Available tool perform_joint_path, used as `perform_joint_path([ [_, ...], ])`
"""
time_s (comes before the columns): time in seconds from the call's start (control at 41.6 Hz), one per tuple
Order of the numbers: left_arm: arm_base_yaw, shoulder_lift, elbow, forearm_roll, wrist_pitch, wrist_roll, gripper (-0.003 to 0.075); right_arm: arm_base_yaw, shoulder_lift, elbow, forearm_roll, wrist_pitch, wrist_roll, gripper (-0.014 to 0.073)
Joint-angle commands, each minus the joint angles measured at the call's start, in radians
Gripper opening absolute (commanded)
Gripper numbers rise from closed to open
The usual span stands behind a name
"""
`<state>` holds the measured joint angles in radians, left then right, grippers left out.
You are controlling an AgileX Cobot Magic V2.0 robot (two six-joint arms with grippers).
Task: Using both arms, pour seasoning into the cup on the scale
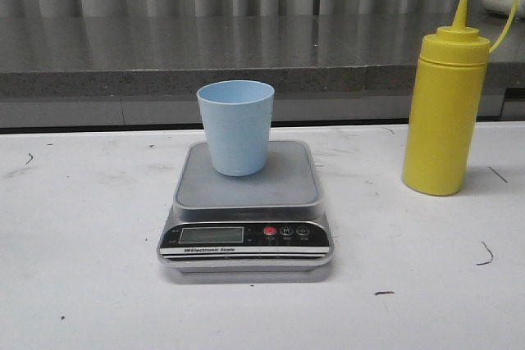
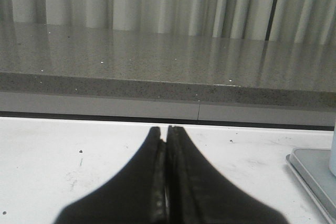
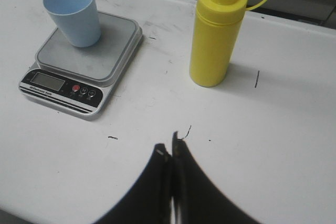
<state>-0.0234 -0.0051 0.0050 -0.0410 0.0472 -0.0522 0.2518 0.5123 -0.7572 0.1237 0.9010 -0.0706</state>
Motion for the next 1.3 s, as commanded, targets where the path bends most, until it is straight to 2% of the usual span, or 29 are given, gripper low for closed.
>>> perform_joint_path([
  [0.0, 0.0, -0.017, 0.023, 0.0, -0.07, -0.007, -0.002, 0.001, 0.005, -0.026, 0.007, -0.07, -0.001, -0.0056],
  [0.361, 0.0, -0.017, 0.023, 0.0, -0.07, -0.007, -0.002, 0.001, -0.007, -0.016, 0.007, -0.075, -0.001, -0.0056],
  [0.433, 0.0, -0.017, 0.023, 0.0, -0.07, -0.007, -0.002, -0.027, -0.038, 0.021, -0.012, -0.093, -0.009, -0.0056],
  [0.625, 0.0, -0.017, 0.023, 0.0, -0.07, -0.007, -0.002, -0.137, -0.188, 0.259, -0.049, -0.38, -0.012, -0.0056],
  [0.794, 0.0, -0.017, 0.023, 0.0, -0.07, -0.007, -0.002, -0.175, -0.365, 0.495, -0.049, -0.601, -0.012, -0.0056],
  [1.058, 0.0, -0.017, 0.023, 0.0, -0.07, -0.007, -0.002, -0.188, -0.538, 0.734, -0.049, -0.758, -0.012, -0.0056],
  [1.155, 0.0, -0.017, 0.023, 0.0, -0.07, -0.007, -0.002, -0.197, -0.539, 0.781, -0.04, -0.819, -0.011, -0.0056],
  [1.275, 0.0, -0.015, 0.023, 0.0, -0.07, -0.007, -0.002, -0.227, -0.539, 0.778, -0.037, -0.809, -0.011, -0.0081],
])
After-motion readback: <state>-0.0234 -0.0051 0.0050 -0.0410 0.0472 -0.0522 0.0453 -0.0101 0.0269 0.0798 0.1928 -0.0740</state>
